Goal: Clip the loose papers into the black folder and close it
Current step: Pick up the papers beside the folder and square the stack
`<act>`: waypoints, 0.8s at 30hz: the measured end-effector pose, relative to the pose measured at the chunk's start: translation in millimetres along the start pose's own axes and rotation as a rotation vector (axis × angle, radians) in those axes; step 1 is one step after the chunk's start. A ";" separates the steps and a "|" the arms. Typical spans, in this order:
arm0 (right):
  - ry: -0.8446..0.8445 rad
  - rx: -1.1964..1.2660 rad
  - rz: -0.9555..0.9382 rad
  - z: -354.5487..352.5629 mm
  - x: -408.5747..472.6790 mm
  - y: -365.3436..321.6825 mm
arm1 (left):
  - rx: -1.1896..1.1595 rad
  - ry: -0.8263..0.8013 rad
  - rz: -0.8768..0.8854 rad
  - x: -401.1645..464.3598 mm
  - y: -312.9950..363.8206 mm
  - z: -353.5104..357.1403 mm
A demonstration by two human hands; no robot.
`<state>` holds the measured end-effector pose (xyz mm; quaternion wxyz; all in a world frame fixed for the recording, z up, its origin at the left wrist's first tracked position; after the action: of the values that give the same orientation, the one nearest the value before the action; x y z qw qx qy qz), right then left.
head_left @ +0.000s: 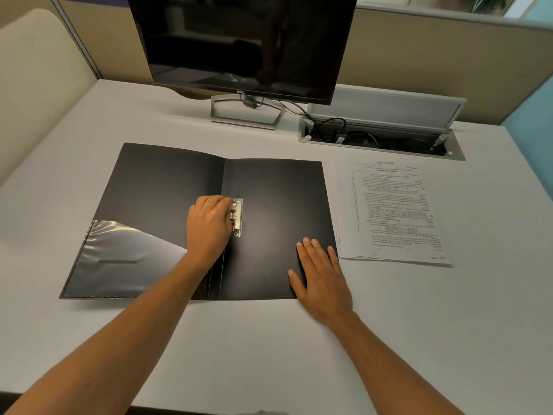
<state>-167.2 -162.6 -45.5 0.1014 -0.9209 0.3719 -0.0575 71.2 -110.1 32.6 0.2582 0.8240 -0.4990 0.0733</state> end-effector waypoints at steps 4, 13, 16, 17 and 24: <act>0.001 0.008 0.005 0.2 0.6 0.0 | -0.006 -0.006 -0.046 25.9 -8.6 2.0; 0.001 -0.008 0.006 0.0 0.7 0.1 | 0.032 -0.197 -0.117 52.6 -19.1 35.5; -0.004 -0.010 0.008 -0.5 0.5 0.4 | 0.041 -0.289 -0.157 51.5 -27.0 51.5; -0.006 -0.007 0.008 -0.5 0.5 0.1 | 0.046 -0.308 -0.161 51.1 -28.6 54.9; -0.018 -0.002 0.004 -0.1 0.7 0.1 | 0.044 -0.391 -0.198 48.4 -31.8 67.4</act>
<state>-166.7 -163.2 -45.5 0.1040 -0.9209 0.3727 -0.0485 113.1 -170.0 -18.0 0.1447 0.8729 -0.4546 -0.1027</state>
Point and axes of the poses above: each hand's wrist, its own x-axis towards the middle knuckle, its own z-axis out of the palm, y = z × x, the point moved 9 cm from there along x, towards the middle knuckle, and after that the axes turned 1 degree about -x, right-handed, at the moved point
